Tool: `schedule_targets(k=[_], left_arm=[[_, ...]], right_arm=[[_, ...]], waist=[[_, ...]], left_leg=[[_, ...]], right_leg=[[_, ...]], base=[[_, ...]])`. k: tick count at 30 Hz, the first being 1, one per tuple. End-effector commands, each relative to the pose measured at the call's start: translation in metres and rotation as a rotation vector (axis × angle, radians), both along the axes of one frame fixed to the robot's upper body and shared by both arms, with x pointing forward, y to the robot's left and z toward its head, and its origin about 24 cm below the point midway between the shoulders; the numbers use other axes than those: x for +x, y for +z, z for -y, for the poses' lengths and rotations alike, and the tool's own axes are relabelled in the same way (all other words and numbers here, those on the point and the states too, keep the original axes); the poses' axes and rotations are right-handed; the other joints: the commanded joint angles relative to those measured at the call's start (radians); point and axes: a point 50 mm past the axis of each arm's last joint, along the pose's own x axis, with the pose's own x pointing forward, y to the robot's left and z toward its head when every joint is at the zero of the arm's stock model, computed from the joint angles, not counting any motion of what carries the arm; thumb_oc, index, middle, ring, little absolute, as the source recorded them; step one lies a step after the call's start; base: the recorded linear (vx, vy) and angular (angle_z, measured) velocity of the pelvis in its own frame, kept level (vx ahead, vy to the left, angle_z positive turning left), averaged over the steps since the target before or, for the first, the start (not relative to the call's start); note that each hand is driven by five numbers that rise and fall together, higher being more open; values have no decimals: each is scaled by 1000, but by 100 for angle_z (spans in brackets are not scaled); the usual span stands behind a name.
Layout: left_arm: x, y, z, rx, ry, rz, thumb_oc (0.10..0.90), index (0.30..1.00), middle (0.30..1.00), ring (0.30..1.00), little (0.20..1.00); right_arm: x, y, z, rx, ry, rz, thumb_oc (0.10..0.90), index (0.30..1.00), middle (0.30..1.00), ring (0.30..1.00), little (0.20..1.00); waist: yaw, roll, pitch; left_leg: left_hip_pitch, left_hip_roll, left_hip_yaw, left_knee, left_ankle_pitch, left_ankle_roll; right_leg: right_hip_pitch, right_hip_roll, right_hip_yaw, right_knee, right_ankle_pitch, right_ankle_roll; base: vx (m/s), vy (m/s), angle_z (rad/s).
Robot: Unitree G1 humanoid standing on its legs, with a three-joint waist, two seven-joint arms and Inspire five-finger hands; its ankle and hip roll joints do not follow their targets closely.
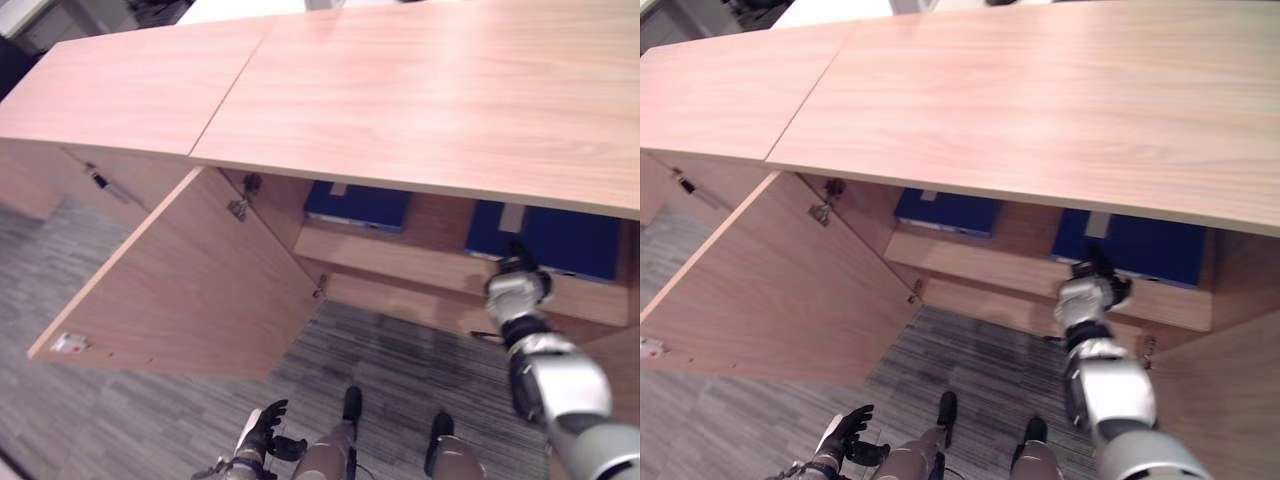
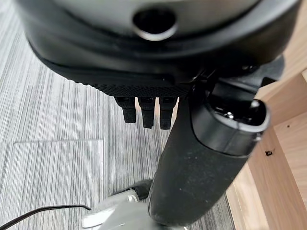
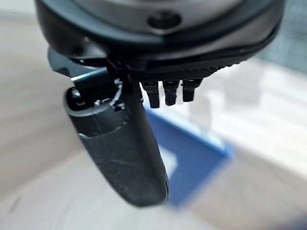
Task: Put the empty folder in the office cabinet
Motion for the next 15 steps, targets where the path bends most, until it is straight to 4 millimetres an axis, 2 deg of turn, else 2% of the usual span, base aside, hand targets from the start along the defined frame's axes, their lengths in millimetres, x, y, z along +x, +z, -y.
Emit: schedule_targets(k=[1,2,3,4,5,6,7,9,10,13,15], left_arm=[[2,1,-14,61,-21,0,800,900,900,900,900],[1,2,-17,63,-16,5,800,900,900,900,900],[0,2,-17,63,-17,2,800,900,900,900,900],[-2,3,-20,72,-22,10,800,900,900,900,900],[-2,5,-23,81,-46,19,800,900,900,900,900],[-2,4,-23,81,-46,18,800,900,900,900,900],[-3,6,-27,89,-57,25,800,900,900,900,900],[-4,7,-29,94,-71,28,800,900,900,900,900],[-4,6,-28,94,-72,28,800,900,900,900,900],[-4,8,-30,103,-97,36,800,900,900,900,900],[-3,9,-30,102,-109,41,800,900,900,900,900]], right_arm=[[-9,44,33,-308,-74,240,497,446,446,446,446],[-15,42,39,-389,-57,232,400,300,300,300,300],[-16,42,38,-390,-57,229,400,300,300,300,300],[-22,43,40,-506,-20,222,400,300,300,300,300],[-32,49,45,-708,24,204,400,300,300,300,300],[-32,49,44,-711,23,201,400,300,300,300,300],[-38,62,47,-937,49,182,400,300,300,300,300],[-41,69,51,-1065,46,156,400,300,300,300,300],[-41,69,50,-1066,45,155,400,300,300,300,300],[-44,83,55,-1265,30,123,400,300,300,300,300],[-43,84,58,-1308,33,103,400,300,300,300,300]], waist=[[-7,-50,21],[-9,-52,23],[-10,-52,22],[-13,-54,24],[-20,-61,28],[-20,-60,27],[-22,-64,29],[-21,-65,31],[-21,-65,31],[-23,-68,37],[-21,-70,40]], left_leg=[[127,46,26,-8,-134,-87],[130,47,26,-8,-135,-87],[131,48,25,-8,-135,-87],[135,48,25,-8,-134,-88],[137,52,25,-8,-133,-90],[138,52,25,-8,-134,-90],[137,55,24,-8,-133,-92],[136,57,23,-8,-132,-91],[136,57,22,-8,-132,-91],[135,60,24,-8,-132,-92],[132,61,23,-8,-131,-91]], right_leg=[[197,-51,77,-221,41,116],[199,-52,73,-222,42,117],[201,-52,72,-223,42,117],[204,-50,72,-223,42,116],[208,-52,71,-228,45,117],[209,-52,70,-228,44,117],[208,-53,68,-230,47,119],[207,-54,66,-229,48,120],[207,-54,65,-229,48,120],[203,-54,67,-226,47,123],[201,-53,67,-226,49,124]], base=[[2,-19,-3],[2,-19,-4],[-5,-17,-5],[-1,-18,-4],[0,0,0],[0,0,0],[-12,-11,-6],[-14,-10,-7],[-19,-2,-5],[-40,3,-4],[-44,-7,-2]])
